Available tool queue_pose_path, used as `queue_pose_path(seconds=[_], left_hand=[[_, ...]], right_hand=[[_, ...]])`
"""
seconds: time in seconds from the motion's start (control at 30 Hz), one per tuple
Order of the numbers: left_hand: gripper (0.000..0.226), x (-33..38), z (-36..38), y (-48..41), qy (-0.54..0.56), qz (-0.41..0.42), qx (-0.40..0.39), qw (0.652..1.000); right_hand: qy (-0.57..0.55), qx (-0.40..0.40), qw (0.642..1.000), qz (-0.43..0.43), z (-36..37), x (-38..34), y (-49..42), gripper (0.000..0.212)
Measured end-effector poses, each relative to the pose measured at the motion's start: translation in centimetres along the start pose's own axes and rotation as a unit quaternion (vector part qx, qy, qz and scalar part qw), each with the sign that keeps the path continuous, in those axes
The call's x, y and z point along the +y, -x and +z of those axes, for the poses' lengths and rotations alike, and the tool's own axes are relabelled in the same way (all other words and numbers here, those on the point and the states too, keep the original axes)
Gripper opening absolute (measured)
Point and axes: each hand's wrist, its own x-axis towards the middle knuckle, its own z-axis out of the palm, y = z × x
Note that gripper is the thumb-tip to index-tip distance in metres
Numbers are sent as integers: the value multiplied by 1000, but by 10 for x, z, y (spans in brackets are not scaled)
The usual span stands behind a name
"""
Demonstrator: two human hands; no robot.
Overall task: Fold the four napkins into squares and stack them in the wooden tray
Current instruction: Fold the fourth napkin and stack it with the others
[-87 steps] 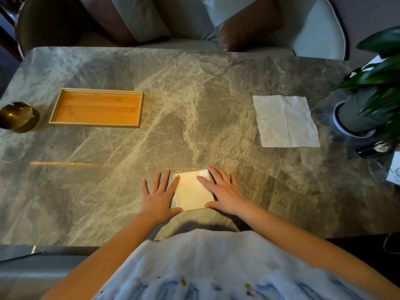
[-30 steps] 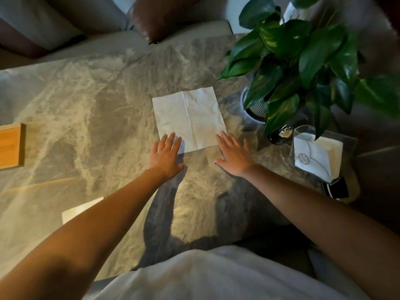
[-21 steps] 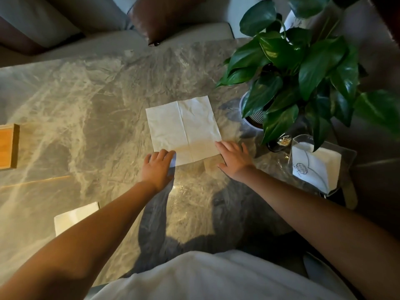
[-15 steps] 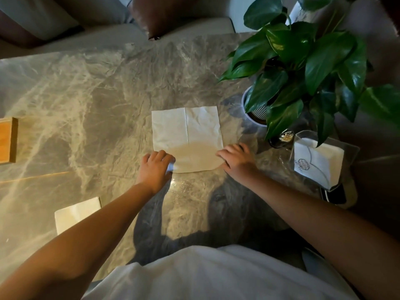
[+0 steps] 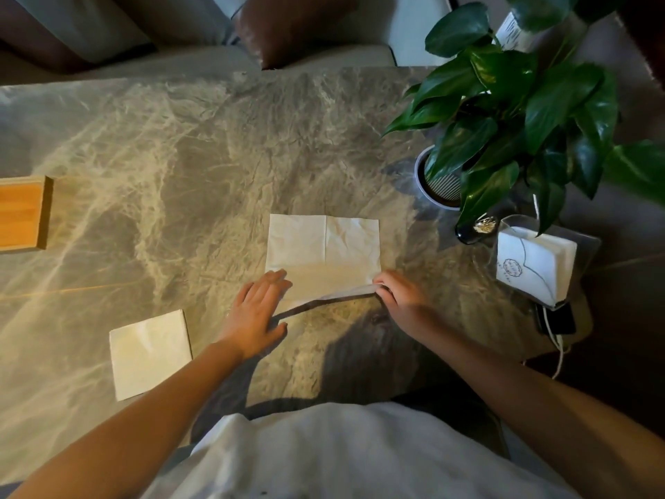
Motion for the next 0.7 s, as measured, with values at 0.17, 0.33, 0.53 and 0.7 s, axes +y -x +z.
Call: queue_pose_path(seconds=[0.17, 0.33, 0.53, 0.7], left_hand=[[27, -6, -4, -3, 115, -51, 86, 988], [23, 0, -8, -6, 190, -92, 88, 974], [14, 7, -21, 8, 221, -100, 73, 968], [44, 4, -18, 22, 216, -117, 82, 966]], right_hand=[[2, -49, 998, 47, 6, -3, 6, 15], [-8, -63, 997, 54, 12, -3, 15, 30], [-61, 2, 991, 117, 22, -7, 7, 27], [-81, -4, 979, 187, 27, -6, 4, 30]])
